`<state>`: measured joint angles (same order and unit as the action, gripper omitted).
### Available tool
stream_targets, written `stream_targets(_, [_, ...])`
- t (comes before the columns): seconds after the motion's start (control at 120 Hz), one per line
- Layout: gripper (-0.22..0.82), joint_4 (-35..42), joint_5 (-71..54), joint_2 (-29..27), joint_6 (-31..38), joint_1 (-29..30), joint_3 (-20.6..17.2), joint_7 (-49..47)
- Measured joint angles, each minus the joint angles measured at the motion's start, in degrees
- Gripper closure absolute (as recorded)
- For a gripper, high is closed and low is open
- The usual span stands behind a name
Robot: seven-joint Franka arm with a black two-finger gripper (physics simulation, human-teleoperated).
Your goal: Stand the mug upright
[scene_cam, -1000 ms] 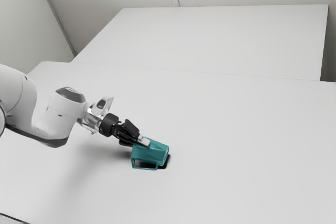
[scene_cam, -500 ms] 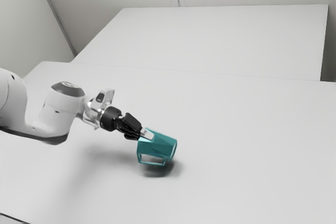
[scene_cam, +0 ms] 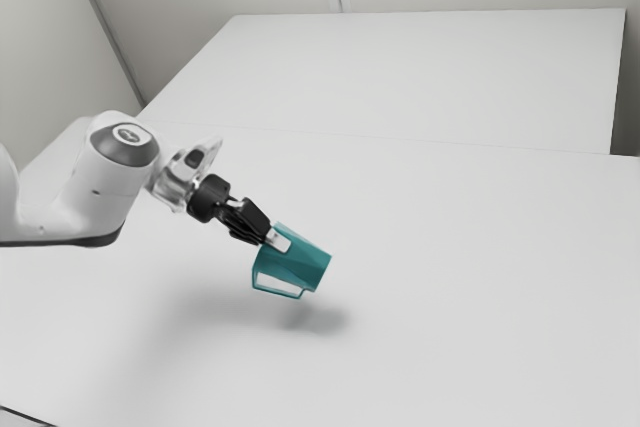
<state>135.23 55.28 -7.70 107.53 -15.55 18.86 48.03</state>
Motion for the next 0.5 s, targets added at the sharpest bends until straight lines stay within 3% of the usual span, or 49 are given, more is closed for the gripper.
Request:
stream_targets(0.2, [0.79, -0.96, -9.35, -1.80, 4.91, 0.61, -2.20, -6.09])
stream_targets(0.5, [0.79, -8.74, -30.22, -2.69, 8.03, 0.77, -5.40, -16.88])
